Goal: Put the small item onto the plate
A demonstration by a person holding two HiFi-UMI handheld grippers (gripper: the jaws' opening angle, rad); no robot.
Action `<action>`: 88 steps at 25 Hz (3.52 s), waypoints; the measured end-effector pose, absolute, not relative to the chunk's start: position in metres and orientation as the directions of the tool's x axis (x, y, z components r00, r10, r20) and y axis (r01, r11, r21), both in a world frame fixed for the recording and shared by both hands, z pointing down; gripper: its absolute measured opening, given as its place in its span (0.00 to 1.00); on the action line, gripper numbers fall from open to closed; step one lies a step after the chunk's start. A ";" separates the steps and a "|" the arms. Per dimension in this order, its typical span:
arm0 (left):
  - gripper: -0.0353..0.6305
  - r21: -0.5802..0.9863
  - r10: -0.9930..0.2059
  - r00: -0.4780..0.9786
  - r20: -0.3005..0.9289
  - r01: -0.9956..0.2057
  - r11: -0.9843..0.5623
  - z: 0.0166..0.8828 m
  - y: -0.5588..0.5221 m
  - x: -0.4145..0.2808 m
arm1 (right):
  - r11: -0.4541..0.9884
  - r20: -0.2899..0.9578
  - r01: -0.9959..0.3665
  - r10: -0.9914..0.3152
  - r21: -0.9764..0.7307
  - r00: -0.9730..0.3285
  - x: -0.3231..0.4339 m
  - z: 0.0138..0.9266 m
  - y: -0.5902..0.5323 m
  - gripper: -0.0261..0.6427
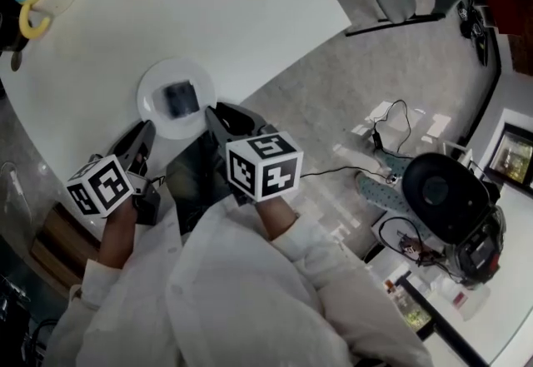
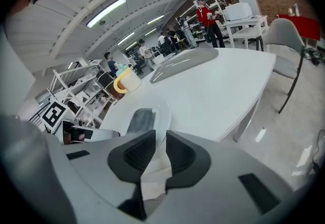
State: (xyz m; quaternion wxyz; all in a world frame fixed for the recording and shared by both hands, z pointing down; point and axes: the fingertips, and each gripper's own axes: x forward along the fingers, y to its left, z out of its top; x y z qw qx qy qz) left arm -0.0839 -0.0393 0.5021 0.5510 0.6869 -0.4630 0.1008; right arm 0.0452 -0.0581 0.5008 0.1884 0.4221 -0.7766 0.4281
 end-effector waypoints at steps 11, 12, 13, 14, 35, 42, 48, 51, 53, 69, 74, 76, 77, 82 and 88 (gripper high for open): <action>0.14 0.669 -0.522 0.599 0.607 -0.740 -0.071 0.482 -0.056 -0.083 | 0.245 0.622 -0.839 -0.577 -0.485 -0.529 0.047 0.477 -0.071 0.14; 0.14 0.667 -0.522 0.600 0.606 -0.741 -0.077 0.481 -0.057 -0.083 | 0.244 0.621 -0.840 -0.581 -0.484 -0.527 0.047 0.476 -0.072 0.14; 0.14 0.667 -0.523 0.601 0.604 -0.741 -0.081 0.481 -0.058 -0.083 | 0.243 0.619 -0.841 -0.585 -0.484 -0.525 0.047 0.475 -0.073 0.14; 0.14 0.666 -0.526 0.601 0.601 -0.741 -0.085 0.479 -0.061 -0.082 | 0.242 0.615 -0.841 -0.589 -0.484 -0.524 0.047 0.474 -0.075 0.14; 0.14 0.629 -0.623 0.493 0.608 -0.777 -0.001 0.461 -0.159 -0.041 | 0.382 0.542 -0.760 -0.538 -0.526 -0.646 0.085 0.459 -0.196 0.13; 0.14 0.614 -0.678 0.427 0.599 -0.788 0.046 0.428 -0.105 -0.051 | 0.451 0.524 -0.726 -0.503 -0.519 -0.687 0.072 0.428 -0.150 0.13; 0.14 0.608 -0.704 0.395 0.590 -0.791 0.066 0.432 -0.093 -0.060 | 0.482 0.522 -0.711 -0.483 -0.512 -0.703 0.061 0.431 -0.144 0.13; 0.14 0.610 -0.715 0.390 0.580 -0.790 0.065 0.437 -0.098 -0.076 | 0.496 0.523 -0.699 -0.465 -0.514 -0.714 0.044 0.437 -0.150 0.13; 0.14 0.612 -0.728 0.377 0.573 -0.788 0.074 0.439 -0.095 -0.079 | 0.513 0.525 -0.691 -0.451 -0.509 -0.721 0.040 0.439 -0.149 0.13; 0.14 0.577 -0.752 0.315 0.578 -0.810 0.104 0.434 -0.105 -0.104 | 0.558 0.541 -0.658 -0.388 -0.506 -0.746 0.012 0.432 -0.162 0.13; 0.14 0.571 -0.753 0.291 0.590 -0.810 0.134 0.433 -0.116 -0.107 | 0.565 0.566 -0.664 -0.374 -0.489 -0.735 0.008 0.433 -0.176 0.13; 0.14 0.556 -0.743 0.280 0.608 -0.818 0.147 0.437 -0.122 -0.108 | 0.569 0.578 -0.668 -0.367 -0.480 -0.729 0.006 0.436 -0.181 0.13; 0.14 0.546 -0.737 0.274 0.618 -0.824 0.152 0.438 -0.124 -0.109 | 0.571 0.585 -0.670 -0.365 -0.474 -0.724 0.005 0.437 -0.183 0.13; 0.14 0.509 -0.728 0.253 0.637 -0.847 0.151 0.439 -0.133 -0.113 | 0.579 0.621 -0.688 -0.359 -0.438 -0.697 -0.001 0.443 -0.192 0.13; 0.15 0.458 -0.708 0.218 0.671 -0.873 0.166 0.443 -0.134 -0.111 | 0.593 0.673 -0.717 -0.363 -0.367 -0.645 -0.001 0.450 -0.194 0.13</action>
